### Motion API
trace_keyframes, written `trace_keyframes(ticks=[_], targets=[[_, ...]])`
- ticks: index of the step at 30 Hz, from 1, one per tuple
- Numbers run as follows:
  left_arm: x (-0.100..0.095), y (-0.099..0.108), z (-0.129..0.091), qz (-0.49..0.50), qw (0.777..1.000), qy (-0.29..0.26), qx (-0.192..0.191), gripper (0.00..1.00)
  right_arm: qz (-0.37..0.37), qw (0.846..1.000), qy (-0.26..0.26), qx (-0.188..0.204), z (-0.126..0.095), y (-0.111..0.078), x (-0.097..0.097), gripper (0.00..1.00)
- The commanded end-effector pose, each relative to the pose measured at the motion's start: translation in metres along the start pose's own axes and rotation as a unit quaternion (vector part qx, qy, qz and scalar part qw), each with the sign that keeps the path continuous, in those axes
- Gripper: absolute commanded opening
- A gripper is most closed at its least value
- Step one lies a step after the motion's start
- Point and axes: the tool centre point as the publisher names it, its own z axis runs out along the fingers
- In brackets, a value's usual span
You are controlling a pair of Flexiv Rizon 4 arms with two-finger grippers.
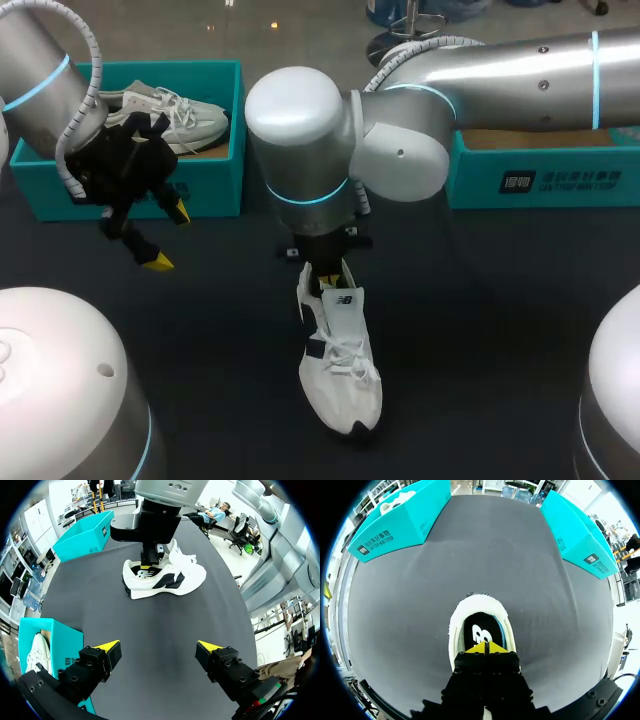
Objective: Take the shoe out of the shoebox, open the shoe tongue, remove and reinsert the insole, then place the shoe into the shoebox
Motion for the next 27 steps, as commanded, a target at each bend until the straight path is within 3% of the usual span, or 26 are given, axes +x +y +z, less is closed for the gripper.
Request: trace_keyframes(ticks=[1,8,18,23,27], targets=[[0.000,0.000,0.000,0.000,1.000,0.000,-0.001,1.00,-0.001,1.000,-0.001,0.003,0.009,0.004,-0.002,0.00],[0.000,0.000,0.000,0.000,1.000,0.000,-0.001,1.00,-0.002,1.000,0.004,0.012,0.033,0.002,0.000,0.00],[0.000,0.000,0.000,0.000,1.000,0.000,-0.001,1.00,-0.002,0.999,0.024,0.033,0.057,-0.015,0.009,0.00],[0.000,0.000,0.000,0.000,1.000,0.000,-0.001,1.00,0.005,0.999,0.027,0.034,0.051,-0.020,0.005,0.00],[0.000,0.000,0.000,0.000,1.000,0.000,-0.001,1.00,0.013,1.000,0.022,0.015,0.028,-0.017,-0.003,0.00]])
